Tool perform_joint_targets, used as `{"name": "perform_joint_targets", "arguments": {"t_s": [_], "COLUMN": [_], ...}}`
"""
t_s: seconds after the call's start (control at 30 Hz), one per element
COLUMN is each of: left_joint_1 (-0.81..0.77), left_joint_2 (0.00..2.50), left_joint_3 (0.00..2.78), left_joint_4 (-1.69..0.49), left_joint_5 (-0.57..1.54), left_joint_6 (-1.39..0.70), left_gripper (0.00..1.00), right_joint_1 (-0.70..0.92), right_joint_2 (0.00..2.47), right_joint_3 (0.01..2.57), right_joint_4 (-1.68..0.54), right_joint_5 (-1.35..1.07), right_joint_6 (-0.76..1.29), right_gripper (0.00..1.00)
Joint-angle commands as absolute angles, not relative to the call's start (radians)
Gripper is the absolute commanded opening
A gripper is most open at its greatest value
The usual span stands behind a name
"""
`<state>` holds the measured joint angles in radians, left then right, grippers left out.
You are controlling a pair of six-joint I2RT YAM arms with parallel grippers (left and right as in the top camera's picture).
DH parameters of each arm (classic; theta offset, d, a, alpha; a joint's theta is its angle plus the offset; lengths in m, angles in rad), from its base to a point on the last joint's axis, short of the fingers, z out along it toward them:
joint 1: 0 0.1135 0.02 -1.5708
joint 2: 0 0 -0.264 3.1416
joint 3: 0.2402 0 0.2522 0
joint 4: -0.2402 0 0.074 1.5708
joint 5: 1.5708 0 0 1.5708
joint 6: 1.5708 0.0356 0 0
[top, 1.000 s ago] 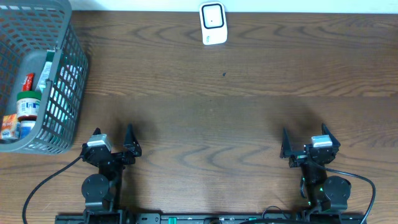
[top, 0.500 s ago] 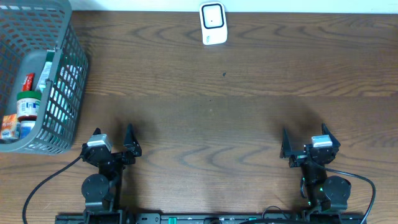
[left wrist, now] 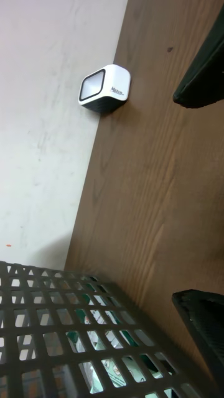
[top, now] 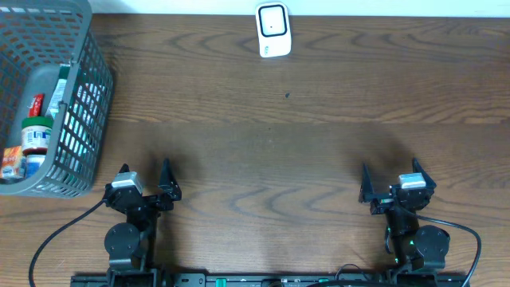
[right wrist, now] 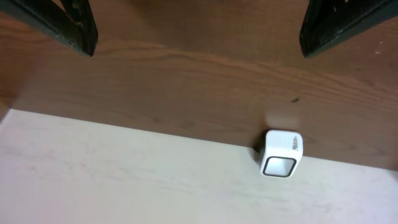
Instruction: Scan the item barcode
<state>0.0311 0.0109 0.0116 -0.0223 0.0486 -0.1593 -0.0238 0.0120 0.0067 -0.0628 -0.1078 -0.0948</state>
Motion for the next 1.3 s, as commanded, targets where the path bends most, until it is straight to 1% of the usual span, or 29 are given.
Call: {"name": "perform_joint_targets", "arguments": {"t_s": [0.0, 0.5, 0.67, 0.77, 0.87, 0.9, 1.07, 1.27], "left_joint_1": [0.034, 0.034, 0.034, 0.034, 0.034, 0.034, 0.034, 0.034], "left_joint_2": [0.004, 0.004, 0.004, 0.019, 0.089, 0.153, 0.398, 0.784], "left_joint_3": [0.004, 0.005, 0.076, 0.194, 0.372, 0.484, 0.846, 1.361], "left_joint_4": [-0.07, -0.066, -0.101, -0.2, -0.317, -0.386, -0.642, -1.018], "left_joint_5": [0.025, 0.026, 0.097, 0.096, 0.097, 0.097, 0.096, 0.093], "left_joint_6": [-0.15, -0.151, -0.151, -0.151, -0.15, -0.15, -0.147, -0.052], "left_gripper": [0.91, 0.91, 0.91, 0.91, 0.91, 0.91, 0.91, 0.91], "right_joint_1": [-0.026, -0.026, -0.026, -0.026, -0.026, -0.026, -0.026, -0.026], "right_joint_2": [0.012, 0.012, 0.012, 0.012, 0.012, 0.012, 0.012, 0.012], "right_joint_3": [0.006, 0.006, 0.006, 0.006, 0.006, 0.006, 0.006, 0.006], "right_joint_4": [-0.067, -0.067, -0.067, -0.067, -0.067, -0.067, -0.067, -0.067], "right_joint_5": [-0.103, -0.103, -0.103, -0.103, -0.103, -0.103, -0.103, -0.103], "right_joint_6": [-0.084, -0.084, -0.084, -0.084, -0.084, -0.084, -0.084, -0.084], "right_gripper": [0.99, 0.99, 0.99, 0.99, 0.99, 0.99, 0.99, 0.99]}}
